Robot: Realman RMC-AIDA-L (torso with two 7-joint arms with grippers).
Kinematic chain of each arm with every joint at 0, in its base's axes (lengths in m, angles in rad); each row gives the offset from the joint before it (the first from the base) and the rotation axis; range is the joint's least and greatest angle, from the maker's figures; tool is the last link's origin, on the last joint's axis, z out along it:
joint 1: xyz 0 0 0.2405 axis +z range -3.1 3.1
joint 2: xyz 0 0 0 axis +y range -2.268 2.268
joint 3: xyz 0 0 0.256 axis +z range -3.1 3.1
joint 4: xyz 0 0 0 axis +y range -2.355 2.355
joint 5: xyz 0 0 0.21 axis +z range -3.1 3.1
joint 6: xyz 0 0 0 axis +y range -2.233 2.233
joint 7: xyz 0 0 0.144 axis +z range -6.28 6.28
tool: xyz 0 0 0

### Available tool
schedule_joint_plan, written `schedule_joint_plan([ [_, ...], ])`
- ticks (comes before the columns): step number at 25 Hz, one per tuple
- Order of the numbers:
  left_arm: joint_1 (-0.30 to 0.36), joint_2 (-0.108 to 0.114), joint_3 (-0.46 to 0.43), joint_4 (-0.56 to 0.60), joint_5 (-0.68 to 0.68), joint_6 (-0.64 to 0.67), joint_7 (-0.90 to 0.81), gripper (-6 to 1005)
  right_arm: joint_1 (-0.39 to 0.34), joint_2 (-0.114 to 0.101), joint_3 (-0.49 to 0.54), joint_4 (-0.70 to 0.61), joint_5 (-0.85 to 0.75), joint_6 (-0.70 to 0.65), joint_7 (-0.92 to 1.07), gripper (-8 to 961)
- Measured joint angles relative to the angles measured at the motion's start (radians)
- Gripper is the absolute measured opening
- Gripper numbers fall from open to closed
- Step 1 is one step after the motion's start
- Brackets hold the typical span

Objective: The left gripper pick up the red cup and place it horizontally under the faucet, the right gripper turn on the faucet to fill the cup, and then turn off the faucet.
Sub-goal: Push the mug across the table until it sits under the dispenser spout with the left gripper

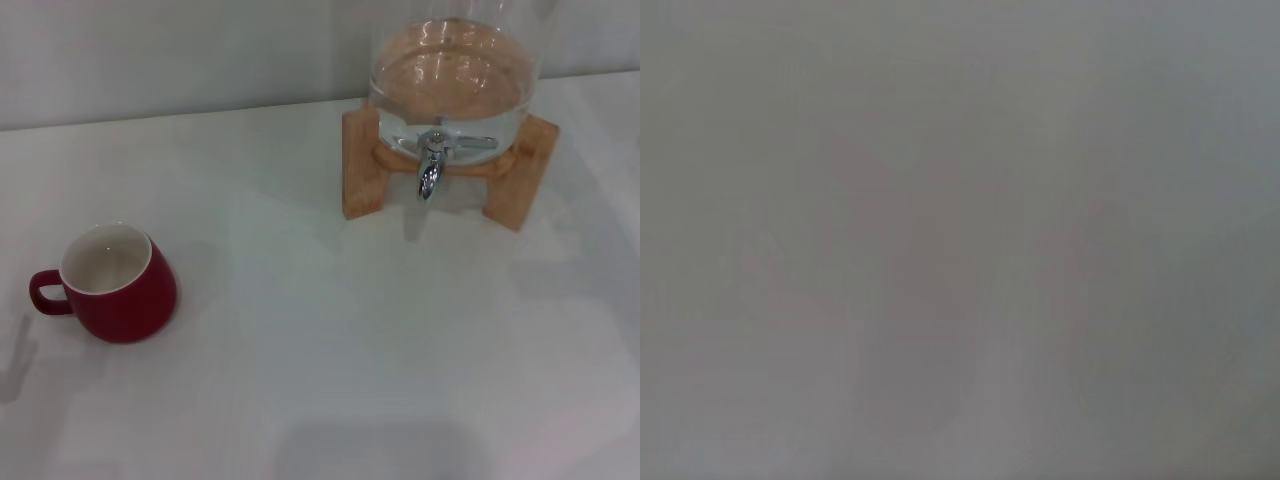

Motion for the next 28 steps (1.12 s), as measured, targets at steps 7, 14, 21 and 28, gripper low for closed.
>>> schedule_joint_plan([
  [7,-0.018,0.002,0.021,0.002,0.006,0.038,0.001,846,0.003,-0.001,0.0,0.001,0.0,0.001,0.0,621],
  [14,-0.043,0.004,0.04,0.001,0.009,0.083,0.003,846,0.01,-0.002,0.0,0.003,0.0,0.001,0.0,621],
  [21,-0.054,0.007,0.077,-0.003,0.009,0.119,0.003,845,0.014,-0.003,0.001,0.012,0.0,0.001,0.0,621],
  [28,-0.055,0.008,0.079,0.001,0.01,0.127,0.003,845,0.014,-0.002,0.0,0.019,0.0,0.001,0.0,621],
])
